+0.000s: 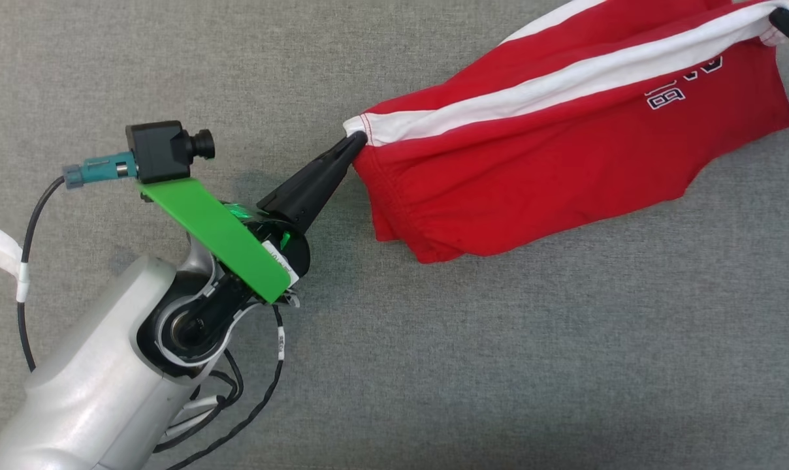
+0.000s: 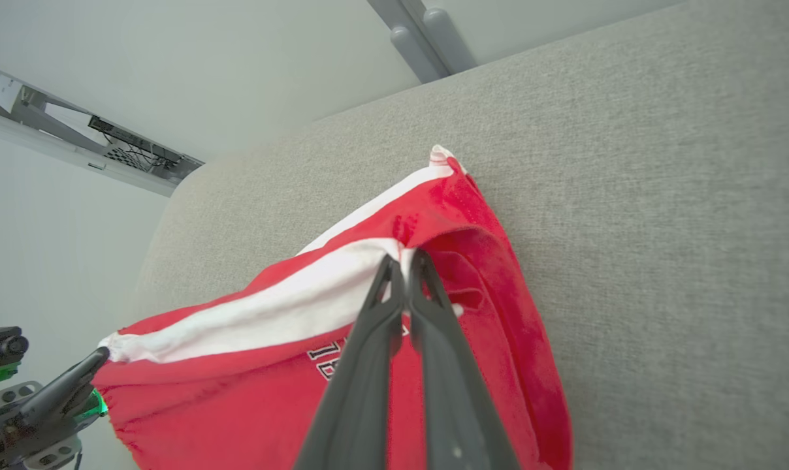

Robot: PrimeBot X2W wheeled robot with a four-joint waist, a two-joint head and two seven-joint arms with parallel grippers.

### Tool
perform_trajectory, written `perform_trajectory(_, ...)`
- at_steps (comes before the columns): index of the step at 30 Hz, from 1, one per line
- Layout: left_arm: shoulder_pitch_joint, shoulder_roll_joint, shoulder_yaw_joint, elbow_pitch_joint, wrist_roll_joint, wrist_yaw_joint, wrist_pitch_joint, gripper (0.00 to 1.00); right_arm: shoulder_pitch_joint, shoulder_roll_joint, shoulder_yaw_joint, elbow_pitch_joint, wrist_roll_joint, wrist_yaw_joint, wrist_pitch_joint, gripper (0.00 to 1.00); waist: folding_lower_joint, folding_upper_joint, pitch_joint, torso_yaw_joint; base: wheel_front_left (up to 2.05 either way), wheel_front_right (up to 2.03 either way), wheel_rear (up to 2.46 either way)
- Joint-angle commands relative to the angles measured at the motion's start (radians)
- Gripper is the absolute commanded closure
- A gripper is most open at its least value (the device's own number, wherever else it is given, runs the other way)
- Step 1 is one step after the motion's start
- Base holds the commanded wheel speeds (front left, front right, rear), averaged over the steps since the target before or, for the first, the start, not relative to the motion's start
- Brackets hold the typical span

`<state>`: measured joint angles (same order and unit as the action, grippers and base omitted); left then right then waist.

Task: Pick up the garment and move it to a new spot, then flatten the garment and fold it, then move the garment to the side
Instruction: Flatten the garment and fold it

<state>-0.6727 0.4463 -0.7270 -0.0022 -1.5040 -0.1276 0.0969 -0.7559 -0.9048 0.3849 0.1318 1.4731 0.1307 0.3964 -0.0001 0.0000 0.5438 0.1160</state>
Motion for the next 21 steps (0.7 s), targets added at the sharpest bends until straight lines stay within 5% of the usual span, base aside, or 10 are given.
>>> perform_trajectory(1,-0.018,0.0,0.0,0.014,-0.008,-0.005,0.005,1.0,-0.031,0.018,0.009,0.019,-0.011,0.0,0.011,1.0,0.0001,0.0,0.035,0.021,0.0,0.0,0.0)
perform_trajectory(5,-0.034,-0.008,-0.013,0.05,0.008,-0.005,0.003,1.0,-0.093,0.063,0.033,0.067,-0.036,0.0,0.032,1.0,0.0001,0.0,0.051,0.027,0.0,0.0,0.0)
perform_trajectory(6,-0.038,-0.01,-0.013,0.062,0.013,-0.005,-0.003,1.0,-0.107,0.075,0.037,0.079,-0.044,0.0,0.032,0.6,0.0001,0.0,0.053,0.029,0.0,0.0,0.0)
perform_trajectory(7,-0.041,-0.013,-0.012,0.069,0.017,-0.005,-0.01,0.85,-0.117,0.082,0.039,0.088,-0.052,0.0,0.027,0.0,0.0001,0.0,0.055,0.03,0.0,0.0,0.0)
perform_trajectory(8,-0.043,-0.017,-0.011,0.079,0.019,-0.005,-0.017,0.67,-0.126,0.09,0.04,0.096,-0.06,0.0,0.02,0.0,0.0001,0.0,0.055,0.031,0.0,0.0,0.0)
perform_trajectory(9,-0.046,-0.019,-0.011,0.087,0.026,-0.005,-0.025,0.14,-0.132,0.097,0.038,0.102,-0.064,0.0,0.01,0.0,0.0001,0.0,0.055,0.031,0.0,0.0,0.0)
perform_trajectory(10,-0.048,-0.02,-0.013,0.095,0.035,-0.005,-0.033,0.0,-0.132,0.104,0.036,0.111,-0.066,0.0,0.003,0.0,0.0001,0.0,0.054,0.031,0.0,0.0,0.0)
perform_trajectory(17,-0.008,0.003,-0.032,0.147,0.167,-0.001,-0.158,0.0,-0.043,0.085,0.017,0.063,-0.071,0.0,-0.072,0.0,0.0001,0.0,0.011,0.009,0.0,0.0,0.0)
perform_trajectory(21,0.039,0.008,-0.025,0.156,0.309,0.071,-0.307,0.0,0.082,0.053,0.012,-0.025,-0.091,0.0,-0.167,0.0,0.0001,0.0,-0.026,-0.012,0.0,0.0,0.0)
